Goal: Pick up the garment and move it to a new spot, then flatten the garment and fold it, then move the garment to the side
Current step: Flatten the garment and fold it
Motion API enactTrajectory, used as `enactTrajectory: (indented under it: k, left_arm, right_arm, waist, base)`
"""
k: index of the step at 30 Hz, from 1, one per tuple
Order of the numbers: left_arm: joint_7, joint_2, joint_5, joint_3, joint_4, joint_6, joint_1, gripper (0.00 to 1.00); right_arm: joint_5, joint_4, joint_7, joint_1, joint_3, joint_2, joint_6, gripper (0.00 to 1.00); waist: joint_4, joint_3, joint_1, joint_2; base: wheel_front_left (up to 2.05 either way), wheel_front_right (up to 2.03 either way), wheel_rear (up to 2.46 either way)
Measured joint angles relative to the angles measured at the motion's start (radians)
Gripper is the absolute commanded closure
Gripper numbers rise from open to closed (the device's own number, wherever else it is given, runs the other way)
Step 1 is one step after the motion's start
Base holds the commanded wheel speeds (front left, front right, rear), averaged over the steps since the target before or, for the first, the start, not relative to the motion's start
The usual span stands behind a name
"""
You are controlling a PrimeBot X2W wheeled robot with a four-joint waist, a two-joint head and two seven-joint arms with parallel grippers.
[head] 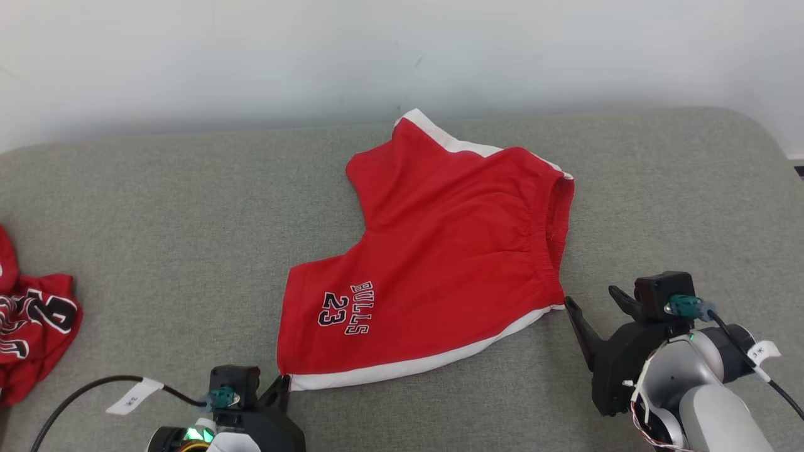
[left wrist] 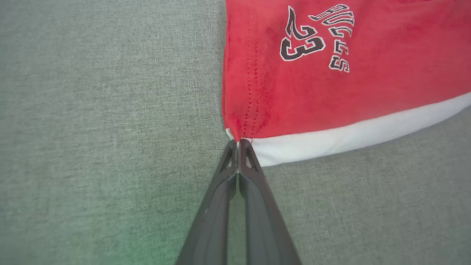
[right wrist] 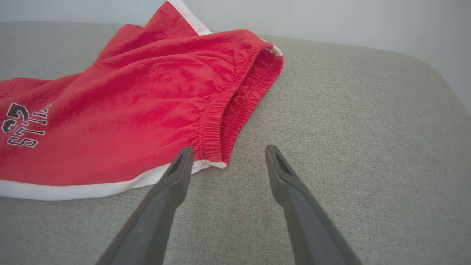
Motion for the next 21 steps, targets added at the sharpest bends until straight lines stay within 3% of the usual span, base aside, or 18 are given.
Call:
enactTrajectory:
  k: [11, 18, 19, 20, 21]
  left_arm:
    - [-0.008, -0.014, -0.008, -0.004, -0.001, -0.016, -0.028, 1.00]
    - [-0.015, -0.022, -0.009, -0.008, -0.001, -0.024, -0.048, 1.00]
    - [-0.015, -0.022, -0.010, -0.007, -0.001, -0.025, -0.052, 1.00]
    - [-0.016, -0.022, -0.011, -0.007, -0.001, -0.025, -0.053, 1.00]
    - [-0.017, -0.022, -0.011, -0.007, -0.001, -0.025, -0.053, 1.00]
  right_arm:
    - [-0.002, 0.186, 0.047, -0.122, 0.130, -0.086, 0.000, 0.00]
    - [0.022, 0.275, 0.017, -0.182, 0.188, -0.109, 0.000, 0.02]
    - [0.026, 0.288, 0.016, -0.191, 0.198, -0.110, 0.000, 0.20]
    - [0.030, 0.298, 0.014, -0.197, 0.205, -0.111, 0.000, 0.56]
    - [0.033, 0.304, 0.011, -0.200, 0.210, -0.111, 0.000, 0.82]
  waist:
    - [0.031, 0.040, 0.0000, 0.0001]
    - [0.052, 0.061, 0.0000, 0.0001]
    - [0.054, 0.063, 0.0000, 0.0001]
    - [0.056, 0.065, 0.0001, 0.0002]
    - [0.058, 0.066, 0.0000, 0.0001]
  base:
    - [0.00, 0.00, 0.00]
    - [0.00, 0.00, 0.00]
    - [0.00, 0.00, 0.00]
    - [0.00, 0.00, 0.00]
    - [0.00, 0.00, 0.00]
